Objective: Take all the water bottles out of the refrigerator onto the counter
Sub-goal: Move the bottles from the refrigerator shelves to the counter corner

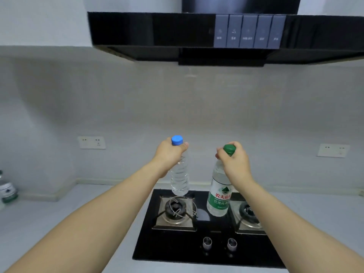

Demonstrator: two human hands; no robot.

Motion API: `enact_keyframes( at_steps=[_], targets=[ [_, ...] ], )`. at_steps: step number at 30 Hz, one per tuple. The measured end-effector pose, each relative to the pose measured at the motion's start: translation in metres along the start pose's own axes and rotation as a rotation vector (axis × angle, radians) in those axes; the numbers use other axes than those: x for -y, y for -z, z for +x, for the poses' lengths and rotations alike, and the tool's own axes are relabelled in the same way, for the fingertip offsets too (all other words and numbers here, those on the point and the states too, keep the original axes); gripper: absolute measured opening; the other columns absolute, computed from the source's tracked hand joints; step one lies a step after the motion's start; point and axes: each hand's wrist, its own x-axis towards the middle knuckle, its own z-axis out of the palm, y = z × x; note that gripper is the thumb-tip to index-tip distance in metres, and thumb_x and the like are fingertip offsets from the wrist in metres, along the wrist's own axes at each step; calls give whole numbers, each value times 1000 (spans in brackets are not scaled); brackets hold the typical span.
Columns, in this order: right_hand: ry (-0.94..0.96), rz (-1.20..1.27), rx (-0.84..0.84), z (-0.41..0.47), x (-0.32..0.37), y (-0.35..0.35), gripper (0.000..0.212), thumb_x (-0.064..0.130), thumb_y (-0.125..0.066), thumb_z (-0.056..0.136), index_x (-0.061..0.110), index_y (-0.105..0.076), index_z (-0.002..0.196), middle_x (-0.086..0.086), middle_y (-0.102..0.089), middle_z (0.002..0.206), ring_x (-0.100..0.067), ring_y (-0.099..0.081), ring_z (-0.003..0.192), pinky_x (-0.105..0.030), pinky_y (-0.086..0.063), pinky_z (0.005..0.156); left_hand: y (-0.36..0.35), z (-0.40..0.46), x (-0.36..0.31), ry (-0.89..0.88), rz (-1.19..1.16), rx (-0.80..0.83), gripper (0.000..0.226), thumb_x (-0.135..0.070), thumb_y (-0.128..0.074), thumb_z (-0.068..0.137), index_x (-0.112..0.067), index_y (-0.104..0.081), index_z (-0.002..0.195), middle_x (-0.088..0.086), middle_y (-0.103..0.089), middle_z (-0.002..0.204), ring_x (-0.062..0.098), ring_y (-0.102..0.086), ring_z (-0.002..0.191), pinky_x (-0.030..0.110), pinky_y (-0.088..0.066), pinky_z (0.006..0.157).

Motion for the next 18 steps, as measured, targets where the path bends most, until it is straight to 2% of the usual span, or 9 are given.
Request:
enact_keyframes(
  at_steps=[3, 7, 14, 18],
  targets=[
    [-9, 43, 30, -11, 11, -51, 16, 19, -62, 91, 26, -49, 86, -12, -69, 91, -28, -65, 89, -27, -46, 68, 55, -2, 19, 20, 4, -47, 26, -34, -61, 95, -16, -57, 113, -6, -52, 84, 9, -48, 69, 26, -37, 55],
    [-31, 79, 69, -24, 22, -111, 14, 19, -62, 91, 26, -50, 86, -7, -69, 89, -23, -66, 88, -25, -46, 68, 122, -3, 41, 89, -4, -107, 19, -36, -61, 95, -21, -55, 104, -4, -52, 84, 13, -48, 68, 30, -41, 64],
    [-4, 56, 206, -31, 30, -202, 11, 23, -61, 92, 20, -51, 89, -2, -69, 85, -19, -65, 83, -23, -45, 66, 204, 14, 74, 125, -36, -225, 25, -35, -62, 94, -21, -54, 112, -8, -53, 90, 17, -51, 83, 33, -39, 74],
    [-10, 72, 269, -21, 32, -251, 12, 23, -62, 92, 20, -51, 89, -6, -70, 86, -20, -65, 82, -23, -45, 65, 239, 25, 95, 200, -63, -266, 31, -41, -62, 93, -24, -54, 117, -7, -55, 96, 14, -53, 79, 36, -43, 72]
  ],
)
